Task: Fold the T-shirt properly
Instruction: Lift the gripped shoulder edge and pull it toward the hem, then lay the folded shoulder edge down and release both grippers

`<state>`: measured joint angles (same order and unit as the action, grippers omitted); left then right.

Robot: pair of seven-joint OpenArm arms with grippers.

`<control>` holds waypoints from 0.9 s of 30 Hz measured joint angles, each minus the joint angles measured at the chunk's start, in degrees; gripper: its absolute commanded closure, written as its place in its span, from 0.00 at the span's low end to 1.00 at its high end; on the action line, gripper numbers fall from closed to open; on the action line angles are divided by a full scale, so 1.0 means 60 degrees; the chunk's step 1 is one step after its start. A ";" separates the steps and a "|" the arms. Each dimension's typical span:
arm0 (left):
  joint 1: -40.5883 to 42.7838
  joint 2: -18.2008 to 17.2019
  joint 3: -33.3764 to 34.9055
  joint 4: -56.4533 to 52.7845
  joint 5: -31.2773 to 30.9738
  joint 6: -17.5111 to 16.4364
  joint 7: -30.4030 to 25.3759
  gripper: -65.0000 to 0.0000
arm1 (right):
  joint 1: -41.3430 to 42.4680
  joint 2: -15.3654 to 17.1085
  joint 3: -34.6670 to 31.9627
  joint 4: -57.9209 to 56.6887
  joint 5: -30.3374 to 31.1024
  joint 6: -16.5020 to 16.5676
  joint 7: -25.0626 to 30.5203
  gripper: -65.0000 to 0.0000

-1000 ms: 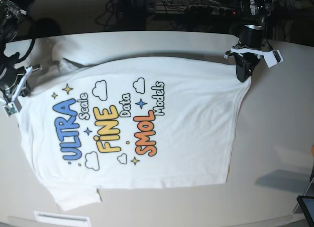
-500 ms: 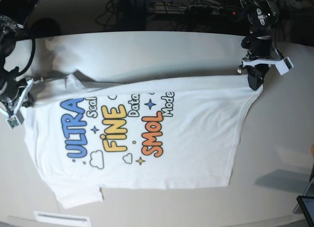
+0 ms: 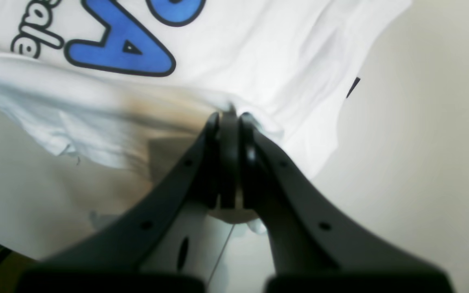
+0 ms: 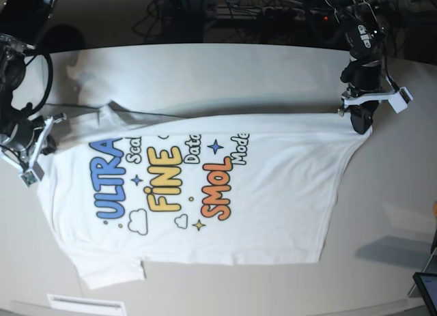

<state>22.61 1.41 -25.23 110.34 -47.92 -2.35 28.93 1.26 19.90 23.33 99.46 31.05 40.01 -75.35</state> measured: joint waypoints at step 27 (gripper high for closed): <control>-0.2310 0.0007 -0.0102 -0.2539 -0.0018 0.0433 -0.0036 1.00 | 0.0907 0.0091 -0.0692 -0.1592 -0.0051 -0.0004 0.0506 1.00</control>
<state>8.75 1.45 -25.85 95.11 -48.03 0.25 28.71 6.70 20.45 19.18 89.91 30.74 39.99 -72.31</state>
